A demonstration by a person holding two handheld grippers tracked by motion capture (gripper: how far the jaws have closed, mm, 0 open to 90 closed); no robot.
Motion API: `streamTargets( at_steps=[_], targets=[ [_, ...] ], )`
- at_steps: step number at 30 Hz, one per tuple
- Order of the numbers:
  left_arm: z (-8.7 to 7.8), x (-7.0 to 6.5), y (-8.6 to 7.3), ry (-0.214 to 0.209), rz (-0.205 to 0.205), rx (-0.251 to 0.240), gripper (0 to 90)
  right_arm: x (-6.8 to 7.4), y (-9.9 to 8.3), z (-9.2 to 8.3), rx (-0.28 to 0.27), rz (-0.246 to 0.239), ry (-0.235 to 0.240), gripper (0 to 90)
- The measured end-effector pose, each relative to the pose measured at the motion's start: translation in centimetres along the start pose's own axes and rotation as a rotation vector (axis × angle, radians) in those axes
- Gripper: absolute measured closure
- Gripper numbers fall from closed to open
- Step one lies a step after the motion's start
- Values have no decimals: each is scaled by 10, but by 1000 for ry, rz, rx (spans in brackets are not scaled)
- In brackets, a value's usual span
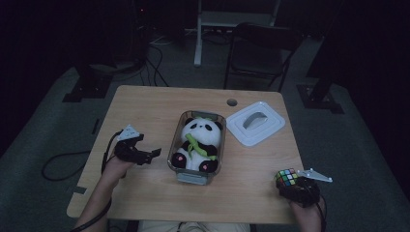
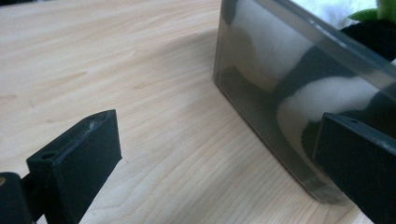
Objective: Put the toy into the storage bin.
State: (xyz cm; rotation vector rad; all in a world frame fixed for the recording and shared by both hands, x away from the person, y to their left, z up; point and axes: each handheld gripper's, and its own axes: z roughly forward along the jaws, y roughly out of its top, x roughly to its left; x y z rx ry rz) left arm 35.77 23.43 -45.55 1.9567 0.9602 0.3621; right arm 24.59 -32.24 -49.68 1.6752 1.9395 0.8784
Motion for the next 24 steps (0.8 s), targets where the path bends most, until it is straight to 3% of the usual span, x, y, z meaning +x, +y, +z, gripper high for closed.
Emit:
streamTargets(
  at_steps=[2, 9, 16, 24],
  targets=[
    [3, 0, -2, -6, 0, 3, 16, 0, -2, 1, 3, -7, -15, 319],
    [9, -2, -3, -20, 8, 24, 16, 0, 2, 1, 3, -33, -36, 333],
    [15, -3, -4, -34, 7, 34, 16, 7, 34, -6, -41, -100, 43, 333],
    [17, -5, -2, -53, 10, 32, 16, 37, 88, -20, -124, -222, 179, 333]
  ],
)
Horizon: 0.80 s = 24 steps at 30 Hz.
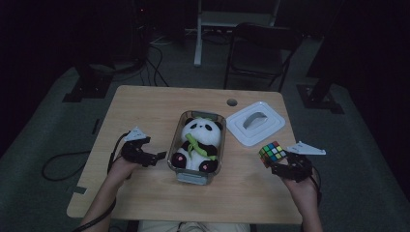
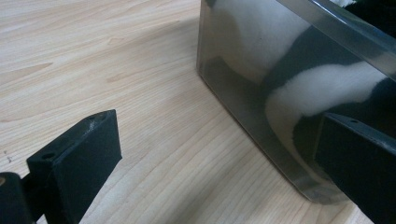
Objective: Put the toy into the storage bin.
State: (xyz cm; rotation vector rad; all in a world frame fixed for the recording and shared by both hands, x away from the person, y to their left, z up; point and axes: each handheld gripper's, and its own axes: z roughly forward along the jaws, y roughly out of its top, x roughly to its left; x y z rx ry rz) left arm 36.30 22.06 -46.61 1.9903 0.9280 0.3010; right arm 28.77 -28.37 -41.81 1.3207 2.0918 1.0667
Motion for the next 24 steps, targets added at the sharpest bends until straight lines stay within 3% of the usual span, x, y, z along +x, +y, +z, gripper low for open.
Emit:
streamTargets(
  at_steps=[6, 13, 17, 24],
  targets=[
    [0, -1, 0, -9, 3, 3, 16, 23, 36, 8, -36, -89, 122, 333],
    [0, -3, 1, -14, 7, 2, 16, 53, 68, 22, -52, -192, 215, 333],
    [1, -4, 1, -24, 13, 1, 16, 72, 83, 31, -57, -251, 283, 333],
    [1, -6, 1, -34, 16, 2, 16, 92, 94, 40, -54, -294, 349, 333]
  ],
)
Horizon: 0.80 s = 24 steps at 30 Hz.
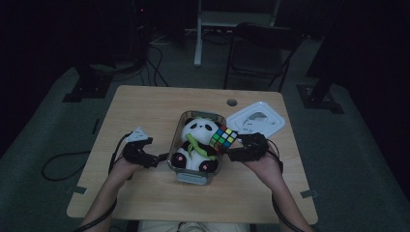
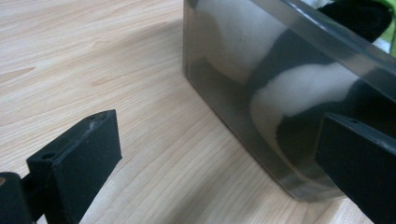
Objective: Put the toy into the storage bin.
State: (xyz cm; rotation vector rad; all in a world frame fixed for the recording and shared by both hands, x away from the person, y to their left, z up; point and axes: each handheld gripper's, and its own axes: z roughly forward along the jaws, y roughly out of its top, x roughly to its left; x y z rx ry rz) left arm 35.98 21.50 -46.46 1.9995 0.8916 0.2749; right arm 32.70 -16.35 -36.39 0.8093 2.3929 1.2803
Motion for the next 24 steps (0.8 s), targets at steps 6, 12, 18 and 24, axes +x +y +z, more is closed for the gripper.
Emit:
streamTargets(
  at_steps=[6, 12, 18, 24],
  targets=[
    [3, -6, 0, -18, 11, 7, 16, 11, 11, 13, 8, -43, 86, 333],
    [5, -11, 0, -38, 25, 10, 16, 21, 14, 26, 33, -76, 145, 333],
    [4, -13, 2, -32, 33, 8, 16, 27, 12, 37, 68, -83, 199, 333],
    [4, -17, 2, -38, 40, 13, 16, 32, 10, 46, 97, -96, 244, 333]
  ],
)
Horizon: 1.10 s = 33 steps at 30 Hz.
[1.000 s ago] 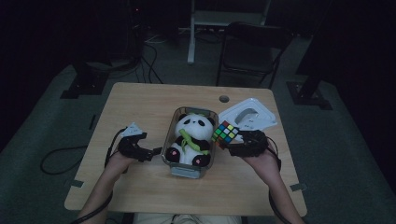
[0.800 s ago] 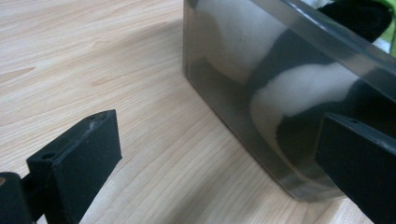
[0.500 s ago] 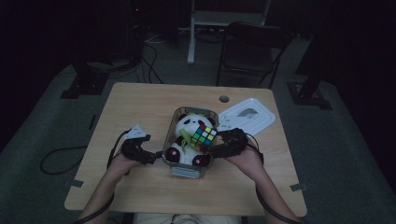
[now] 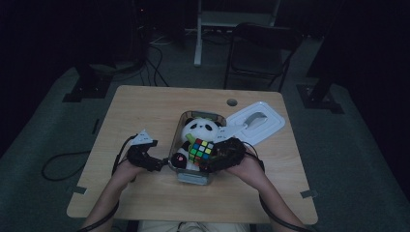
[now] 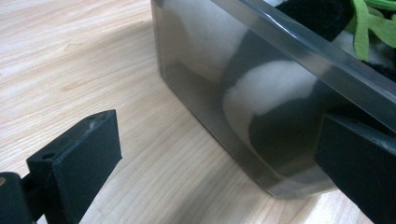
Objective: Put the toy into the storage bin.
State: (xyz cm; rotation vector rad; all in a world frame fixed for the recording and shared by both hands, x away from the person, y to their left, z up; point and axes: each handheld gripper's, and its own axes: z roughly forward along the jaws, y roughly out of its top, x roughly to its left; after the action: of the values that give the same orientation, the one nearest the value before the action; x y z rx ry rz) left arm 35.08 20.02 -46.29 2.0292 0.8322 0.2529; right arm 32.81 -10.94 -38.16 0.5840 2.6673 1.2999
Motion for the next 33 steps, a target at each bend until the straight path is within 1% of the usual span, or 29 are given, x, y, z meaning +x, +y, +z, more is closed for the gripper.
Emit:
streamTargets(
  at_steps=[3, 8, 9, 10, 13, 15, 16, 18, 19, 20, 22, 23, 24, 26, 27, 28, 30, 31, 32, 33],
  targets=[
    [0, -3, 1, -13, 4, -3, 16, 2, 0, 4, 13, -24, 17, 333],
    [1, -8, 4, -25, 25, 8, 16, 0, 0, 9, 32, -42, 56, 333],
    [1, -8, 4, -23, 29, 9, 16, 0, 0, 11, 37, -38, 62, 332],
    [1, -7, 4, -24, 25, 14, 16, 0, 0, 13, 44, -43, 64, 332],
    [-1, -4, 5, -24, 0, 8, 16, -1, -2, 18, 66, -45, 64, 332],
    [-6, -2, 6, -7, 11, -6, 16, -3, -4, 18, 67, -34, 74, 332],
    [-9, 0, 7, 0, 9, -14, 16, -4, -4, 18, 66, -35, 78, 331],
    [-15, 1, 9, 5, 12, -43, 16, -3, -4, 18, 63, -37, 76, 330],
    [-18, 0, 12, 13, 18, -48, 16, -3, -4, 17, 61, -32, 76, 327],
    [-23, -1, 15, 15, 27, -65, 17, -3, -4, 16, 61, -33, 78, 316],
    [-29, -4, 21, 16, 41, -79, 16, -3, -2, 9, 32, -25, 80, 288],
    [-33, -8, 26, 13, 61, -99, 17, -3, -1, 4, 18, -23, 82, 278],
    [-36, -10, 30, 9, 69, -107, 17, -3, 1, -2, -3, -22, 80, 273],
    [-40, -17, 39, -16, 83, -116, 17, -4, 4, -12, -42, -8, 74, 273],
    [-42, -23, 45, -42, 83, -111, 17, -4, 5, -16, -54, -10, 64, 284],
    [-42, -27, 49, -61, 84, -105, 17, -3, 6, -21, -71, -12, 39, 322],
    [-42, -37, 57, -101, 105, -88, 17, -4, 9, -26, -86, 4, 27, 356],
    [-40, -44, 61, -122, 125, -68, 17, -4, 9, -29, -99, 7, 16, 406],
    [-39, -48, 64, -128, 135, -61, 17, -4, 10, -31, -105, 13, 21, 433],
    [-37, -54, 67, -138, 147, -60, 17, -4, 10, -31, -108, 17, 23, 436]
  ],
)
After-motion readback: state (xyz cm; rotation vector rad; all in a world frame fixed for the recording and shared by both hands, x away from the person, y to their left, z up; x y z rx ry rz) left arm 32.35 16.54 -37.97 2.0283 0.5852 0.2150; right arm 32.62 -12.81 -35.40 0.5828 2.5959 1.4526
